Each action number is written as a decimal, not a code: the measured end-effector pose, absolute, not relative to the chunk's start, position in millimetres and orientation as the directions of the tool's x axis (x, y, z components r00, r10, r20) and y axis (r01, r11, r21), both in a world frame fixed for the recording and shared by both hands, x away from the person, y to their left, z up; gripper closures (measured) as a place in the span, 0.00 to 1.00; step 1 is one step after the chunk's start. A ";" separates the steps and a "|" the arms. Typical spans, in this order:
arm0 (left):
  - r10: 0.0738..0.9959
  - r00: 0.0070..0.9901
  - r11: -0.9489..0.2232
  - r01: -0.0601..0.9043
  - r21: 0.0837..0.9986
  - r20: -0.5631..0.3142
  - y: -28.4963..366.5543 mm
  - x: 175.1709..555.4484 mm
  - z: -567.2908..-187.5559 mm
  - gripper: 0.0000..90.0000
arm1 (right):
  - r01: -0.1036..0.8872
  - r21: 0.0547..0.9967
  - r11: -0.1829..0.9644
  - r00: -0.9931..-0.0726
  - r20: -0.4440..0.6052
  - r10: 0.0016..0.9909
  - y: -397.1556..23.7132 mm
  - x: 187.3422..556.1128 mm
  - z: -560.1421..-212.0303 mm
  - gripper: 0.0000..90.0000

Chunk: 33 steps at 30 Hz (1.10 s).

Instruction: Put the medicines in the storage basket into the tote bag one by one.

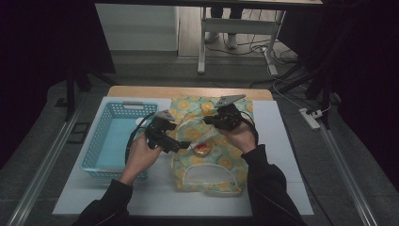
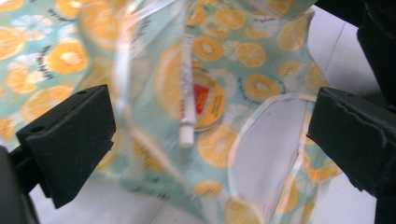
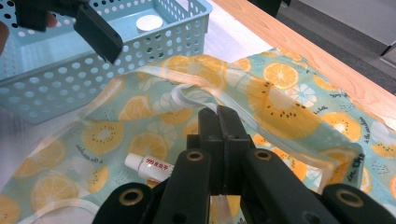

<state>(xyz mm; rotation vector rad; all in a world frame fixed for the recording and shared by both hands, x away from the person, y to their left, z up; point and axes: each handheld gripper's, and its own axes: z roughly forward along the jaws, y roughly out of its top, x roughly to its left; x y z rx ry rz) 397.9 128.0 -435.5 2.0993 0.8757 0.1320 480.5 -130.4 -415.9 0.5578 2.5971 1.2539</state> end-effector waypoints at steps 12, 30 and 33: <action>0.723 0.677 -0.386 0.562 0.732 -0.138 180.2 394.7 -433.0 0.01 | 0.245 0.785 0.569 -0.907 -0.021 0.420 -131.1 481.0 -415.7 1.00; 0.849 0.517 -0.308 0.656 0.689 -0.112 236.6 414.7 -452.6 0.00 | 0.242 0.788 0.566 -0.907 -0.023 0.420 -131.6 480.6 -414.5 1.00; 0.860 0.496 -0.295 0.674 0.677 -0.118 242.0 420.7 -457.5 0.00 | 0.242 0.787 0.567 -0.907 -0.023 0.420 -131.6 480.6 -414.5 1.00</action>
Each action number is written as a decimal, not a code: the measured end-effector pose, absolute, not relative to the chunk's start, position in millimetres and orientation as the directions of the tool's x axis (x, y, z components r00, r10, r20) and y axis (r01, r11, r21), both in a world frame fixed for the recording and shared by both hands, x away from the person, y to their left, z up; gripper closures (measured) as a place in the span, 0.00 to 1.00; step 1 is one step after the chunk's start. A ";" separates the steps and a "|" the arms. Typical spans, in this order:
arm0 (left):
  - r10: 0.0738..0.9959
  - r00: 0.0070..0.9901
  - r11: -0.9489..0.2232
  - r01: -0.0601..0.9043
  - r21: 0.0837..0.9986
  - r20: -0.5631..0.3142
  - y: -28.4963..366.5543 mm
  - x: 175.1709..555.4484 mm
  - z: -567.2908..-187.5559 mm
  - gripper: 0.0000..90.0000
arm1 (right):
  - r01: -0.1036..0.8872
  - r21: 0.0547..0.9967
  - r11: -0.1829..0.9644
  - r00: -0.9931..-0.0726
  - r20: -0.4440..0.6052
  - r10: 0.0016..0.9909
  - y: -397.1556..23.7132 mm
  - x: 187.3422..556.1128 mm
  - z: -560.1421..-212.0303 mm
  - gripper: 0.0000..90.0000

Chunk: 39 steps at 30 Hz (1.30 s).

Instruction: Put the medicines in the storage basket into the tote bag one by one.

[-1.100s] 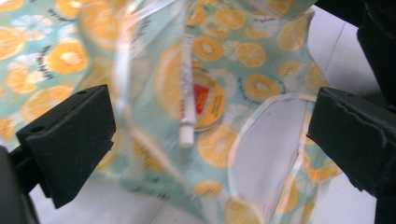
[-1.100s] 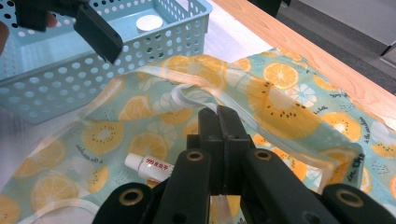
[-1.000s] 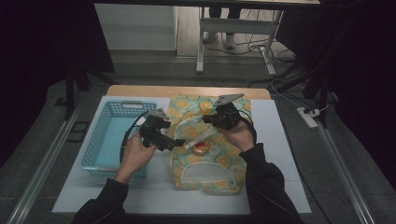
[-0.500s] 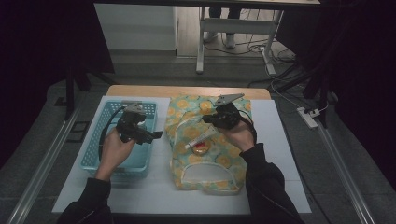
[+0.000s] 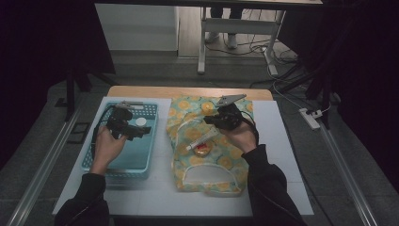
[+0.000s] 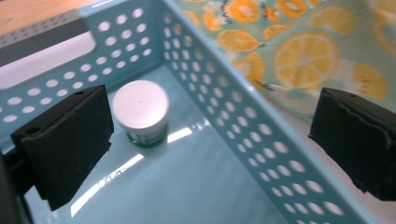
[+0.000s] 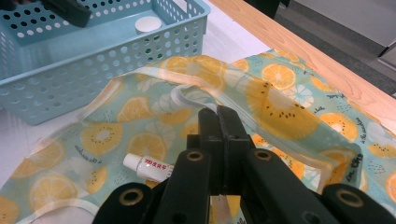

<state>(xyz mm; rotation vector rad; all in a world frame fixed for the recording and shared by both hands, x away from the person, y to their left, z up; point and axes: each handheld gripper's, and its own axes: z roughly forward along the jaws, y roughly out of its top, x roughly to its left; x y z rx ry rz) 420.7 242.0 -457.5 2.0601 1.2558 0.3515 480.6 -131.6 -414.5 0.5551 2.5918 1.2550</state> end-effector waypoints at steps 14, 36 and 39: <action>0.880 0.466 -0.320 0.721 0.615 -0.090 244.9 449.2 -478.8 0.00 | 0.241 0.789 0.565 -0.908 -0.022 0.419 -131.7 480.5 -414.2 1.00; 0.894 0.446 -0.363 0.768 0.528 -0.034 239.0 471.3 -495.3 0.16 | 0.240 0.792 0.561 -0.908 -0.021 0.418 -131.9 479.9 -413.1 1.00; 0.894 0.446 -0.363 0.771 0.523 -0.037 239.6 471.2 -495.2 0.26 | 0.239 0.791 0.563 -0.909 -0.022 0.417 -131.8 480.0 -413.1 1.00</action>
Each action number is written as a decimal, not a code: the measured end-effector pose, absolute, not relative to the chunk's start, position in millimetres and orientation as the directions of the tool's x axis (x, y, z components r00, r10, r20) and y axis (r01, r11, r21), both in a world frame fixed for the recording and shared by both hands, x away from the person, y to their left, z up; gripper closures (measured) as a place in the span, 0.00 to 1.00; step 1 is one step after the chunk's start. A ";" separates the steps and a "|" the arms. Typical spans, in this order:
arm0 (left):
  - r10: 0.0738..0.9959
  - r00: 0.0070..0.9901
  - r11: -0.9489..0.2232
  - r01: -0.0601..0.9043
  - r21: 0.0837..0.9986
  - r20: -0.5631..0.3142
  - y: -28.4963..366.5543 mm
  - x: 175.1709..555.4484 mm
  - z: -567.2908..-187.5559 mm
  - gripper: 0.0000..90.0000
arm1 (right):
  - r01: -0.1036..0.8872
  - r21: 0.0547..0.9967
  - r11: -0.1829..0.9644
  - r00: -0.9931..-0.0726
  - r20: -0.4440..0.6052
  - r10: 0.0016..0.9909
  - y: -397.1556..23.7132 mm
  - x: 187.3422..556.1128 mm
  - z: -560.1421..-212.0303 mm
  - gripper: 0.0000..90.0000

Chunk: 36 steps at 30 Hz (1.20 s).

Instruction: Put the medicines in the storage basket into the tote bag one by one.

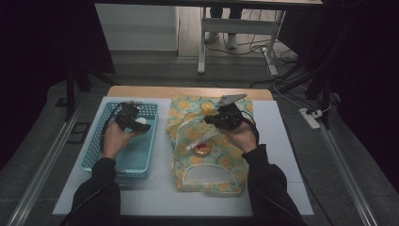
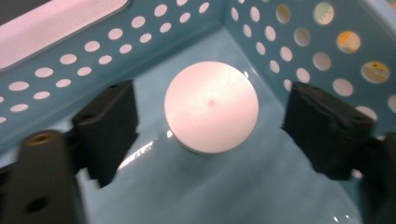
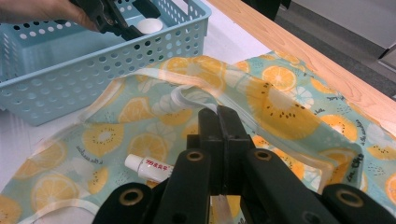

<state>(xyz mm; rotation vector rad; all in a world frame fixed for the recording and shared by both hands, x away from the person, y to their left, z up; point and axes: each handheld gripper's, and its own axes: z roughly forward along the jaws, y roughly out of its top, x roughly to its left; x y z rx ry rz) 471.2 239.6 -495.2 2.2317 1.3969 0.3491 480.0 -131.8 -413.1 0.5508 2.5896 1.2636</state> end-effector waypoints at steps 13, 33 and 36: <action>0.889 0.450 -0.341 0.773 0.535 -0.082 243.9 470.3 -493.9 0.50 | 0.238 0.790 0.565 -0.910 -0.023 0.414 -131.7 479.9 -412.9 1.00; 0.900 0.425 -0.310 0.781 0.543 -0.097 245.9 464.7 -486.1 0.56 | 0.239 0.792 0.561 -0.909 -0.022 0.417 -132.2 480.4 -413.2 1.00; 0.897 0.430 -0.307 0.774 0.554 -0.103 245.8 460.9 -481.8 0.56 | 0.239 0.793 0.560 -0.909 -0.021 0.417 -132.2 480.6 -413.3 1.00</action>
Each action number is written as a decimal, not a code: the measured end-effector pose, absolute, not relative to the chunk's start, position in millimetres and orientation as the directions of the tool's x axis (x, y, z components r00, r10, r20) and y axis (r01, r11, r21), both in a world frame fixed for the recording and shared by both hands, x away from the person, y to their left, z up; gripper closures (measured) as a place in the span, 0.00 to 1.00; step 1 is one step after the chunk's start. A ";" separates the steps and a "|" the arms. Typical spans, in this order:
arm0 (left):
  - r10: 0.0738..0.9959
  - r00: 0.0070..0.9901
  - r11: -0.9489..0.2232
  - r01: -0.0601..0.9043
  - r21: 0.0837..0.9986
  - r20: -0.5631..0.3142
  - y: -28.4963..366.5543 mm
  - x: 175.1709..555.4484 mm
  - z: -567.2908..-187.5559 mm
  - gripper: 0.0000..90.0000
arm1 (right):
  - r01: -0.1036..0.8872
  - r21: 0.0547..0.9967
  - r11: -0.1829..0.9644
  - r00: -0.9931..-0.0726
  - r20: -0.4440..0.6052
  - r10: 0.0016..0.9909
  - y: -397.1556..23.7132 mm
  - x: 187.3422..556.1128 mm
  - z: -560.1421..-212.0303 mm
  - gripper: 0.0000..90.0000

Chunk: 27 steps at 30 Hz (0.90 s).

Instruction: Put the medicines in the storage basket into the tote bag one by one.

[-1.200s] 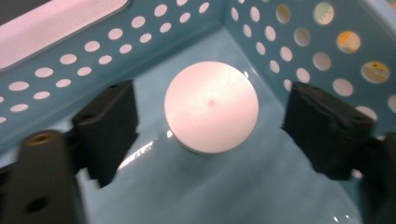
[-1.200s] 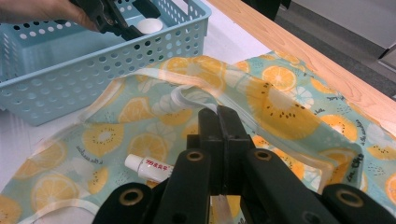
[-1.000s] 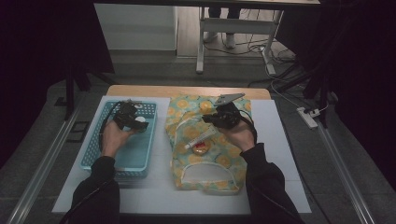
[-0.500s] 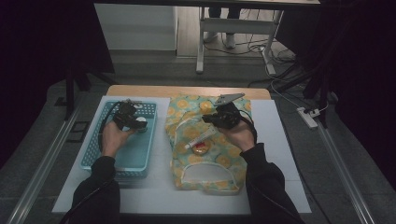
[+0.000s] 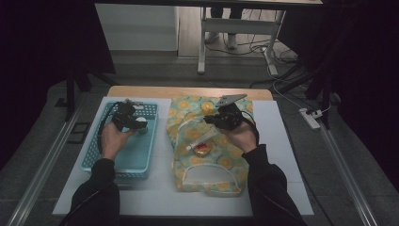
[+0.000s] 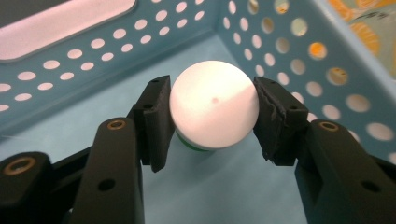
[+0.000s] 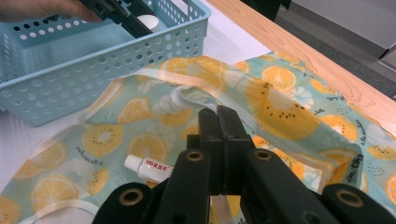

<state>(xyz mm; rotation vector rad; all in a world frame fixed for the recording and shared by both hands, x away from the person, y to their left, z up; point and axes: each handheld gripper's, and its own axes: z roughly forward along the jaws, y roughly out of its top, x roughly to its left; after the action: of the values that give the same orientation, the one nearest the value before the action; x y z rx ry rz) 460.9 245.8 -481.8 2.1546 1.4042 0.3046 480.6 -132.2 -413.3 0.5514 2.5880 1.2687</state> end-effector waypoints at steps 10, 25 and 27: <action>0.876 0.471 -0.325 0.736 0.595 -0.105 244.5 444.8 -463.2 0.56 | 0.239 0.794 0.560 -0.909 -0.020 0.417 -132.4 480.8 -413.4 1.00; 0.821 0.564 -0.393 0.672 0.628 -0.090 228.8 414.9 -423.8 0.56 | 0.241 0.794 0.558 -0.908 -0.019 0.418 -131.9 480.0 -412.9 1.00; 0.812 0.576 -0.401 0.661 0.634 -0.088 225.8 410.9 -418.9 0.56 | 0.239 0.795 0.557 -0.908 -0.019 0.418 -131.7 479.8 -412.8 1.00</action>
<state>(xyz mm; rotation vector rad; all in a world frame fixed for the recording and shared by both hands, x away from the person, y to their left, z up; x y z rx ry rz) 410.9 225.8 -418.9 2.1783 1.1692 0.3112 479.8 -131.7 -412.8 0.5535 2.5846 1.2737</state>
